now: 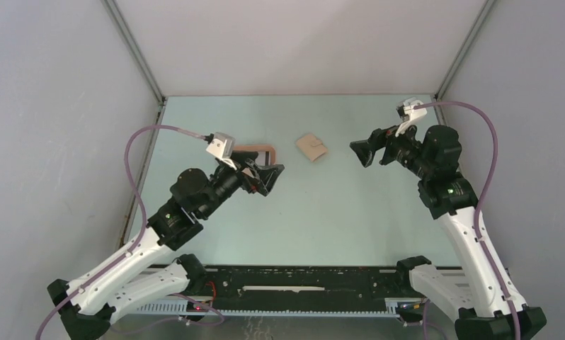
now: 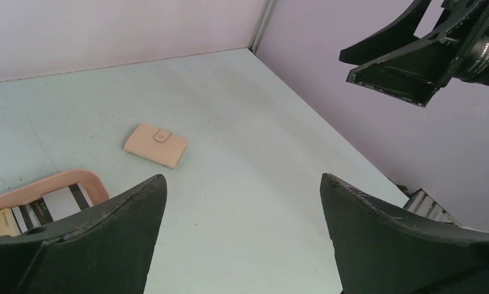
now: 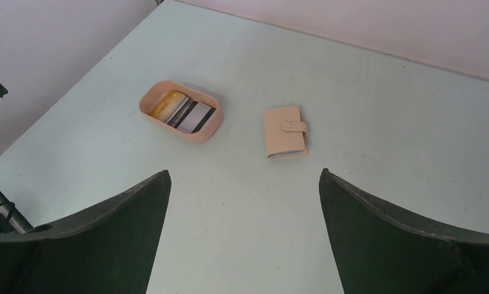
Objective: Put the credit cards into the card holder
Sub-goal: Move the card holder to the center of the board, then open the card holder at the center of the board.
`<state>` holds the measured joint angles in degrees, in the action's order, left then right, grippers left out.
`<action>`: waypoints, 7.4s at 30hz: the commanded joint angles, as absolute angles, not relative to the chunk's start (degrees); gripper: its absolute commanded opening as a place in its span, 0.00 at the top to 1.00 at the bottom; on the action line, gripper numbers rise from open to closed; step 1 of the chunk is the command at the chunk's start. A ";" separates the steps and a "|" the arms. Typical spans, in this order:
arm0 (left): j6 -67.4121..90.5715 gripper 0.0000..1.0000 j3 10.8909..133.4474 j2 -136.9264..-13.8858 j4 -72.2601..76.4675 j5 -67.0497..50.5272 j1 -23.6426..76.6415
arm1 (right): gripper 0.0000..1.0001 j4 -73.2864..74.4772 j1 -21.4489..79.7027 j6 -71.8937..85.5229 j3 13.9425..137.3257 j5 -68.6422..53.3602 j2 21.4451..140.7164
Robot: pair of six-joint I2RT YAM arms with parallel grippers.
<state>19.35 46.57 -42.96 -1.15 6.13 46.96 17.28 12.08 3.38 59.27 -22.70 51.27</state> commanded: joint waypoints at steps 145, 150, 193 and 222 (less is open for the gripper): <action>53.61 0.69 11.69 -88.44 67.90 7.33 54.84 | 0.59 44.79 35.36 -83.29 61.25 -25.87 100.87; 54.08 0.70 12.18 -90.13 67.54 7.67 54.93 | 0.67 45.01 35.85 -82.70 61.36 -24.96 101.73; 55.31 0.32 12.04 -85.93 64.25 7.71 55.22 | 1.00 32.95 25.39 -27.09 68.25 -40.88 90.64; 51.89 0.34 14.18 -78.57 50.18 16.31 55.21 | 1.00 33.15 22.43 -25.58 68.23 -40.02 88.15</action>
